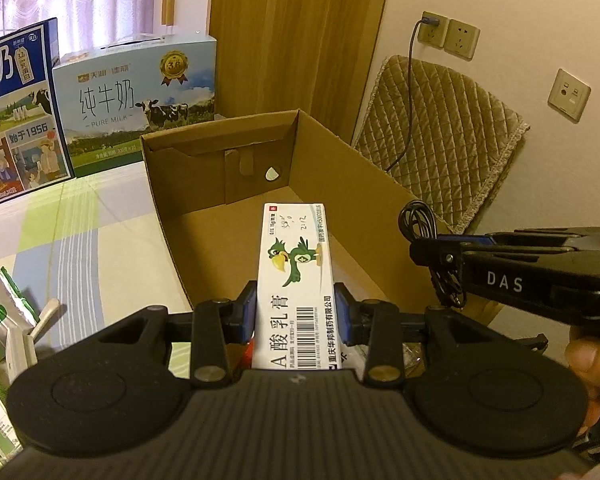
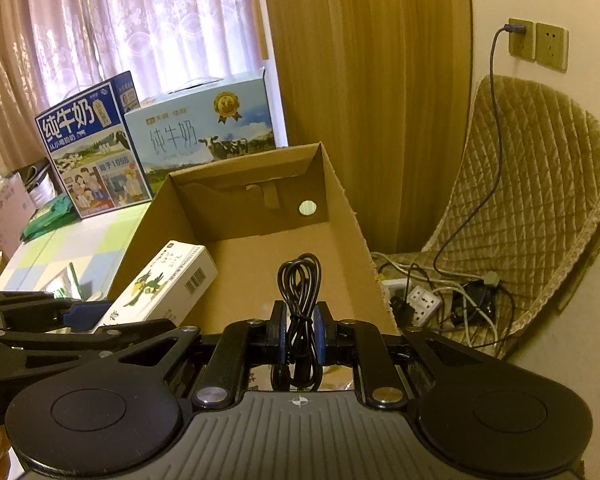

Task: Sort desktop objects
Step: 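Carry the held cable and ointment box over the cardboard box, then open both grippers to drop the cable and ointment box inside, then move both open grippers back over the remaining table items, then grasp the green-and-white spray box with the left gripper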

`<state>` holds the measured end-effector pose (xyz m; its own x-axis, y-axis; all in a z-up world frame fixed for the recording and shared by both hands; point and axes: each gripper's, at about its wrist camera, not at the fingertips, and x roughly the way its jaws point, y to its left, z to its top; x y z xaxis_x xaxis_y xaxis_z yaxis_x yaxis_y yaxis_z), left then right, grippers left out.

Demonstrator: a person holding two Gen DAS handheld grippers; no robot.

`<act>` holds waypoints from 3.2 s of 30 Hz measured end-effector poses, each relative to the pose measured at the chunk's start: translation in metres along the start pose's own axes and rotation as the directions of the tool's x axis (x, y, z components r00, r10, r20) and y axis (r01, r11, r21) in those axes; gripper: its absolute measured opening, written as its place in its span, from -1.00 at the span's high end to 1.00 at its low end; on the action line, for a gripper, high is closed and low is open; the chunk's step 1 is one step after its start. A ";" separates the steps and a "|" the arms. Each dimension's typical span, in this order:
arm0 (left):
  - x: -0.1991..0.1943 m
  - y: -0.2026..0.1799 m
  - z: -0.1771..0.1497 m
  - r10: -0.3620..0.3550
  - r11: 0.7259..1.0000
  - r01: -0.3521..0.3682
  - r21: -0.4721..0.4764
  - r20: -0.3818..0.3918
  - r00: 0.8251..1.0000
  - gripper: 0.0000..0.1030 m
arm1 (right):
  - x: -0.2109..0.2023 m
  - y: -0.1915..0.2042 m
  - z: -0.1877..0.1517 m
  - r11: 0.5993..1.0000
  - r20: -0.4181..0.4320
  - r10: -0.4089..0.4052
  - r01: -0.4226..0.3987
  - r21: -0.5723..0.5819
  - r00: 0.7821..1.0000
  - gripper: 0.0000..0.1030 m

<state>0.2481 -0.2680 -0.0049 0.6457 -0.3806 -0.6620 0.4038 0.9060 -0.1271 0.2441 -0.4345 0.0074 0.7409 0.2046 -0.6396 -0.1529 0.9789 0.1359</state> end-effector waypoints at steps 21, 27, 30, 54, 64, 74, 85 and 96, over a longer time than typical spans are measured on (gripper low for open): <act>-0.028 0.016 -0.005 0.027 0.999 -0.025 -0.043 0.046 0.999 0.36 | 0.001 0.007 0.002 1.000 -0.004 0.015 -0.015 0.009 1.000 0.79; -0.040 0.022 -0.011 0.040 0.998 -0.036 -0.060 0.055 0.998 0.36 | -0.002 0.010 0.006 1.000 0.014 0.022 -0.022 0.022 1.000 -0.03; -0.045 0.027 -0.014 0.043 0.997 -0.039 -0.067 0.056 0.998 0.36 | -0.007 0.011 0.005 1.000 0.023 0.020 -0.020 0.013 1.000 -0.07; -0.170 0.116 -0.091 0.236 0.960 -0.223 -0.171 0.058 0.970 -0.63 | -0.074 0.105 -0.004 0.984 0.061 0.167 -0.163 -0.075 0.984 -0.96; -0.223 0.197 -0.143 0.408 0.883 -0.395 -0.253 -0.002 0.913 -0.97 | -0.064 0.186 -0.026 0.949 0.001 0.275 -0.272 -0.159 0.961 -0.96; -0.218 0.230 -0.164 0.418 0.867 -0.407 -0.288 -0.025 0.908 -0.97 | -0.029 0.233 -0.056 0.919 -0.059 0.334 -0.339 -0.200 0.941 -0.96; -0.169 0.239 -0.178 0.391 0.865 -0.377 -0.330 -0.027 0.920 -0.97 | 0.029 0.253 -0.063 0.922 -0.100 0.332 -0.345 -0.175 0.938 -0.96; -0.110 0.227 -0.168 0.380 0.886 -0.372 -0.278 -0.025 0.924 -0.97 | 0.096 0.259 -0.054 0.929 -0.103 0.312 -0.326 -0.173 0.944 -0.96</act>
<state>0.1602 0.0104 -0.0853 0.7344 -0.0027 -0.6788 -0.0631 0.9954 -0.0721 0.2403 -0.1607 -0.0597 0.5848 0.4990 -0.6395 -0.4969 0.8435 0.2038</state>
